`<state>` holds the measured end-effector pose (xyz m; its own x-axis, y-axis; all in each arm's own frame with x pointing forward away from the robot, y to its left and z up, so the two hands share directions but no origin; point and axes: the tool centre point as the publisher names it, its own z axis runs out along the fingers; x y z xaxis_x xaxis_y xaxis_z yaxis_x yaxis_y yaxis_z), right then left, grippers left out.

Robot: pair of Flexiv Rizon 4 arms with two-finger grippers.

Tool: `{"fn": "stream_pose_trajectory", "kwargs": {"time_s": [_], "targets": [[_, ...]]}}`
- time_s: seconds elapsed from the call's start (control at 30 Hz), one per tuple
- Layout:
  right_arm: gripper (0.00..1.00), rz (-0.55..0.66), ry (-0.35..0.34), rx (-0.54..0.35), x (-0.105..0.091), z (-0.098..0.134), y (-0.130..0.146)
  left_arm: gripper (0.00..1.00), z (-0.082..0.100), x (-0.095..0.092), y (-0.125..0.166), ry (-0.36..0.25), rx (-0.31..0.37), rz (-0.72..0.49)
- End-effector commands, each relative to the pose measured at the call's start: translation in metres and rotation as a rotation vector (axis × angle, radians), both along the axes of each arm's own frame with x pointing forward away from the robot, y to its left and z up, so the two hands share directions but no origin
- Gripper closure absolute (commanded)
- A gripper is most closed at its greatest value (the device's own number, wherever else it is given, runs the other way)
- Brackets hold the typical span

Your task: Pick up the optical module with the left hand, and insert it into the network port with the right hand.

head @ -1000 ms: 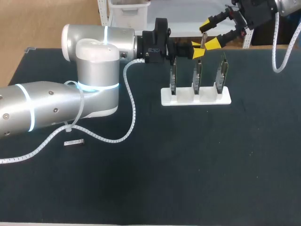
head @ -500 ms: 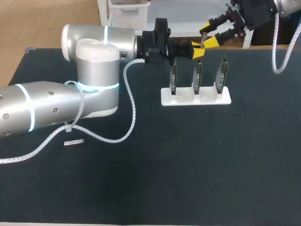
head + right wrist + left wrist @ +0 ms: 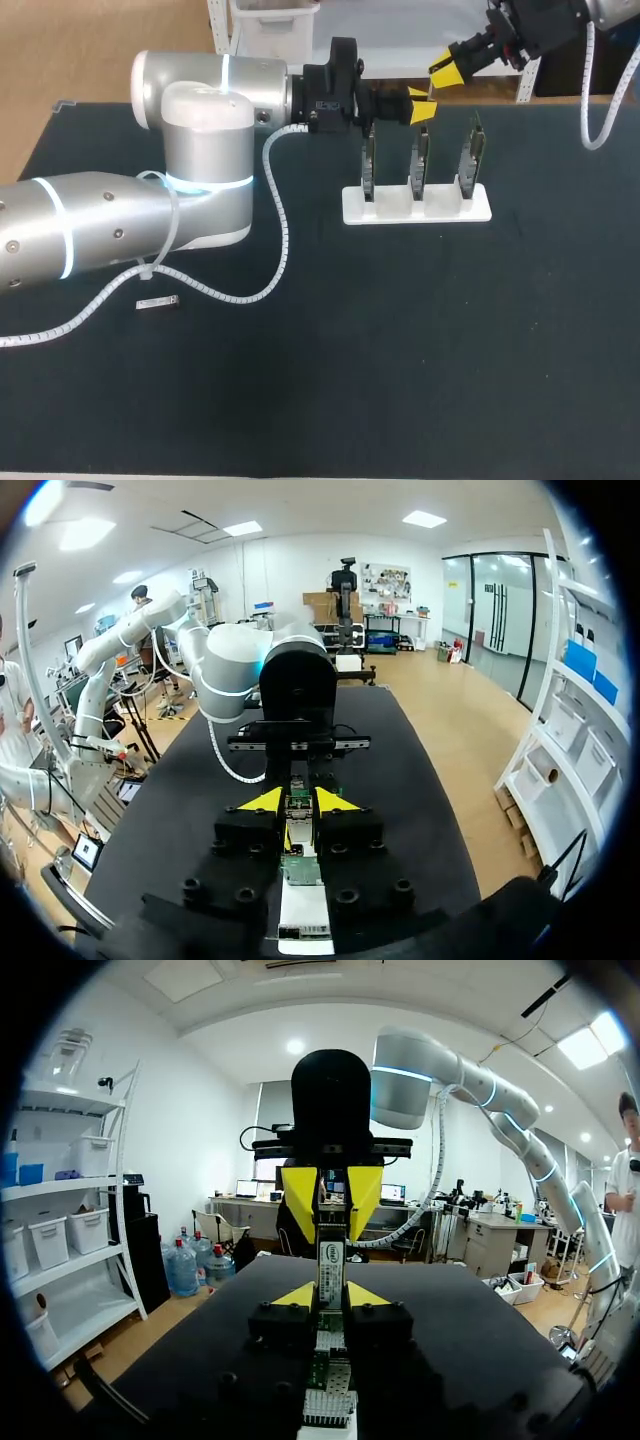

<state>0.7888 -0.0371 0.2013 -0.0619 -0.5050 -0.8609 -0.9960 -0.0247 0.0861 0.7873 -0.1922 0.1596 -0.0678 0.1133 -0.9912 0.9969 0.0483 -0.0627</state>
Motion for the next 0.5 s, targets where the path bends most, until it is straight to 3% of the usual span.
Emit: {"fn": "stream_pose_trajectory", "kwargs": {"time_s": [0.03,0.07,0.1,0.13,0.5], "targets": [[1.00,0.001,-0.002,0.000,-0.0003,0.0016,-0.0010,1.00,-0.0022,-0.0009,0.0010,-0.002,-0.002,0.005],[1.00,0.001,-0.003,0.001,-0.0001,0.0016,-0.0012,1.00,-0.0022,-0.0009,0.0010,-0.002,-0.002,0.005],[1.00,0.001,-0.003,0.001,0.0001,0.0018,-0.0015,0.55,-0.0022,-0.0009,0.0010,-0.002,-0.002,0.005],[1.00,0.001,-0.004,0.000,0.0002,0.0019,-0.0017,0.00,-0.0022,-0.0009,0.0010,-0.002,-0.002,0.005],[1.00,-0.009,-0.006,0.006,0.0007,0.0027,-0.0040,0.00,-0.0020,-0.0017,0.0035,-0.005,-0.003,0.000]]}}
